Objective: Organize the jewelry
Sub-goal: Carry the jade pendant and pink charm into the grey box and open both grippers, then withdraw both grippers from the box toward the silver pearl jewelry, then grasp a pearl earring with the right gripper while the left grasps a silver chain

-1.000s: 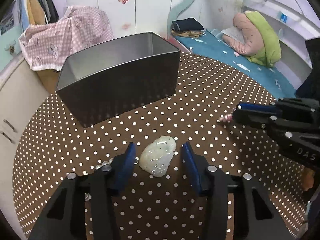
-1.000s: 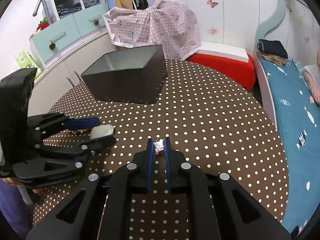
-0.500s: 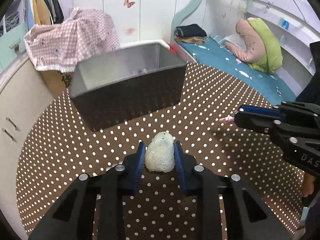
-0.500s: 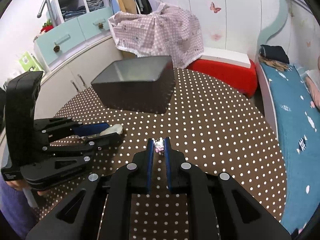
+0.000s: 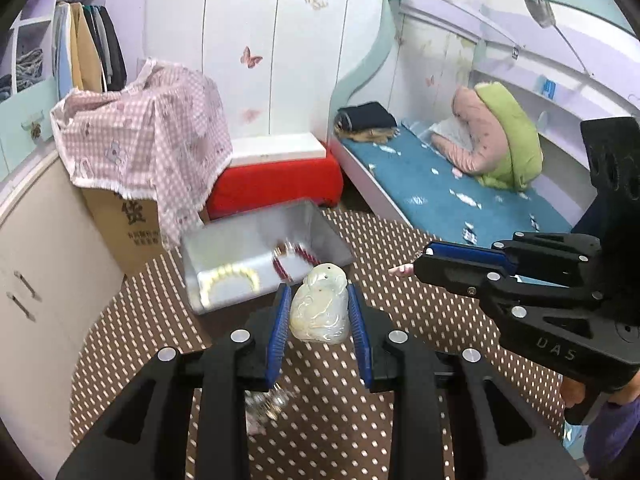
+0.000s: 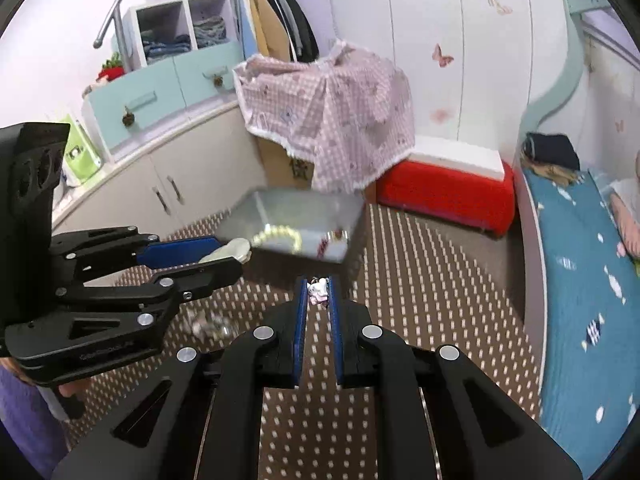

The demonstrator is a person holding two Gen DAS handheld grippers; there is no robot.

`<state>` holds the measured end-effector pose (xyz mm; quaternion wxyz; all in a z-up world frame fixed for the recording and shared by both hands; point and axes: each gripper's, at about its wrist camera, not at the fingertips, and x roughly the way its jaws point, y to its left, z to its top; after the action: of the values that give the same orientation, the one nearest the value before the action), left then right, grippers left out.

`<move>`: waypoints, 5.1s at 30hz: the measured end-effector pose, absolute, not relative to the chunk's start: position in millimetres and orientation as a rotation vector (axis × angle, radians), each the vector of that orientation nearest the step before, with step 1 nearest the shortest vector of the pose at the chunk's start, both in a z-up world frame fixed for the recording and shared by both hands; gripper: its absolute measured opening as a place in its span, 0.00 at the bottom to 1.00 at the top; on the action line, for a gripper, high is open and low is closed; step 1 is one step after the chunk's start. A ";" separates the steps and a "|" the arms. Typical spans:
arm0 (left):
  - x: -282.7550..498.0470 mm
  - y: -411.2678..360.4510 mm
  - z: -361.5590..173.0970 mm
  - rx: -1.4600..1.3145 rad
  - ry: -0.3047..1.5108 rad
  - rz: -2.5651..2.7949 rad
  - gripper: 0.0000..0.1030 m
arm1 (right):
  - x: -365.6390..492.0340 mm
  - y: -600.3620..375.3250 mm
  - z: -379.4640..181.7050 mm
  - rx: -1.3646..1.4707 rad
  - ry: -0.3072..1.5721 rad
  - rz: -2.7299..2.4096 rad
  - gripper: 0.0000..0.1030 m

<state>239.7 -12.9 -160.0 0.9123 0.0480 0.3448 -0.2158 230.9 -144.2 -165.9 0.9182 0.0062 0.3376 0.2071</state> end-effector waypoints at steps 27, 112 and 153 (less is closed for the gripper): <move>354.9 13.3 -211.0 0.009 0.939 -0.322 0.27 | 339.7 -90.1 -211.3 -0.001 0.858 0.442 0.11; 198.9 127.4 -240.6 -0.193 0.856 -0.137 0.69 | 238.3 -27.6 -259.2 -0.112 0.917 0.553 0.14; 236.6 66.2 -261.3 0.039 0.884 -0.177 0.45 | 238.2 -104.0 -257.4 0.045 0.906 0.535 0.14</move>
<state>236.6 66.2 -261.3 0.9000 0.0188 0.4270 -0.0855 238.2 -104.0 -257.4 0.8645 0.0213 0.4323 0.2555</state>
